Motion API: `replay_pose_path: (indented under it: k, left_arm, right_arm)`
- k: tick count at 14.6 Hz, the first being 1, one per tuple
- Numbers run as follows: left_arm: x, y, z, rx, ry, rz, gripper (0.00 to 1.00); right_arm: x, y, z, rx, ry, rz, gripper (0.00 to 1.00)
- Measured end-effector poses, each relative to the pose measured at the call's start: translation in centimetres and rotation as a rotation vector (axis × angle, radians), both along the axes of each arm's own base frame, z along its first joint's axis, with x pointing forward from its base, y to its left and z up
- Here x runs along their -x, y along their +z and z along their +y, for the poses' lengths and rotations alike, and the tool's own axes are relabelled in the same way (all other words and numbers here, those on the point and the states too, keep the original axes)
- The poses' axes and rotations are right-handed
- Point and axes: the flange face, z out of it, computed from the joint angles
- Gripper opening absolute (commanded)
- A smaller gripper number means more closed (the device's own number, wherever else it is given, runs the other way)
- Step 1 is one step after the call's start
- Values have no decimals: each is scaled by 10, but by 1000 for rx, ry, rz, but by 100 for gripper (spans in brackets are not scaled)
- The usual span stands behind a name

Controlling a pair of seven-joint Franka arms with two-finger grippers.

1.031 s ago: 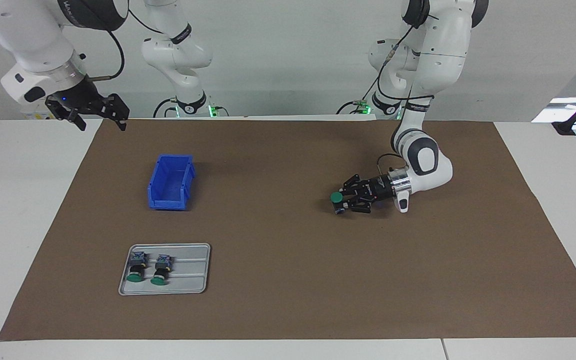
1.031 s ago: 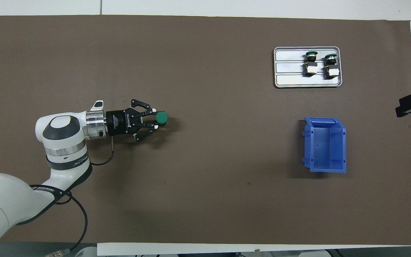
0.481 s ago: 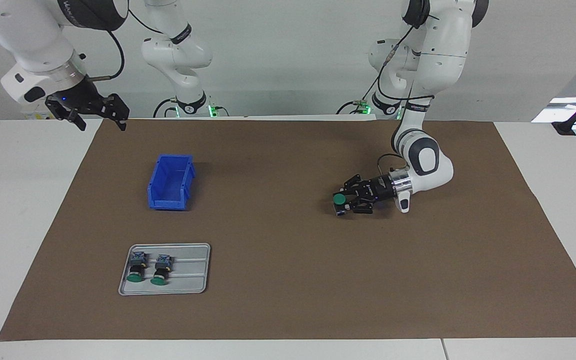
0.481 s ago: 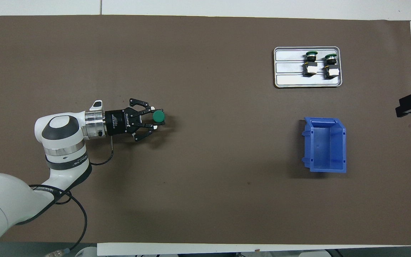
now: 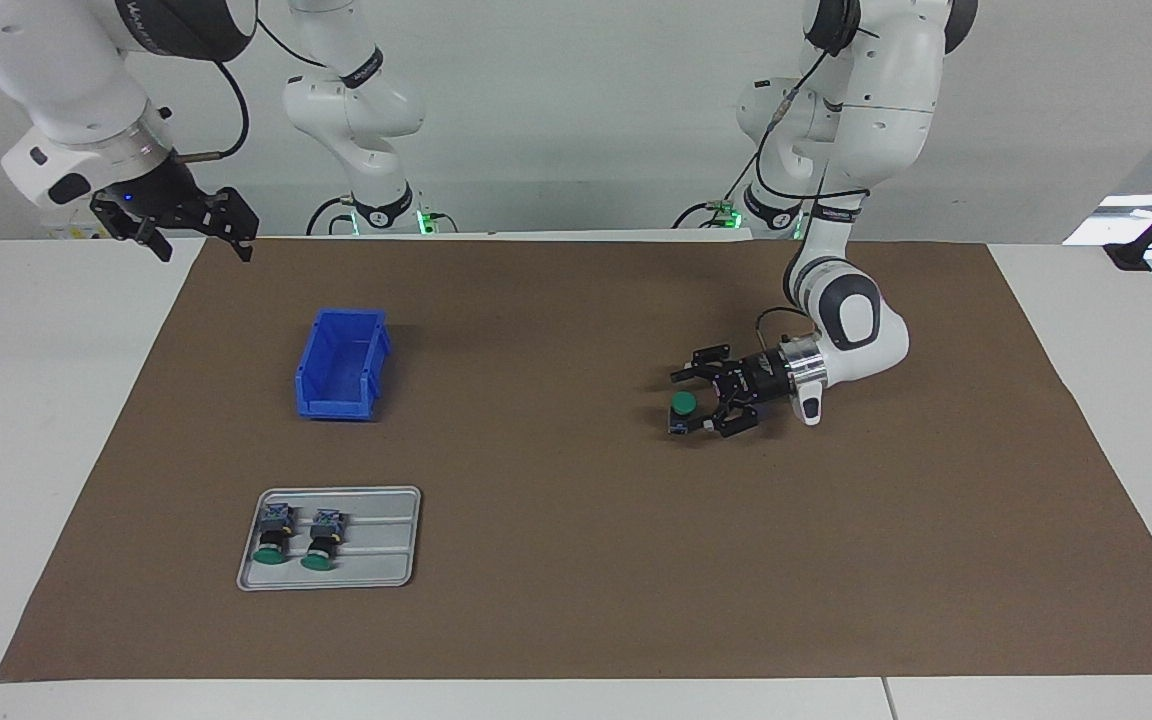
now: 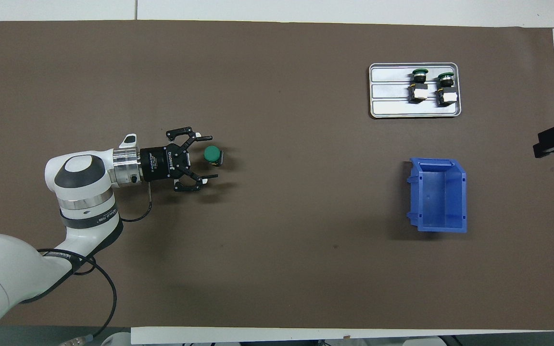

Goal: Place and press button with both arms

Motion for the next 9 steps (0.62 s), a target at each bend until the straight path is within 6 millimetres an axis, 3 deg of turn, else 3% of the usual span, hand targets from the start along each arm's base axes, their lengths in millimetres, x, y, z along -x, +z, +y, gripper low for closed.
replay_pose_path:
  k: [4,9]
  left_arm:
    - [-3,14,-1,5,2,-20,100]
    - [-10,59,11,-116,-46,-86,100]
  right_arm:
    - [0,0,0,0,0,0,99]
    - [0,0,0,0,0,0,99]
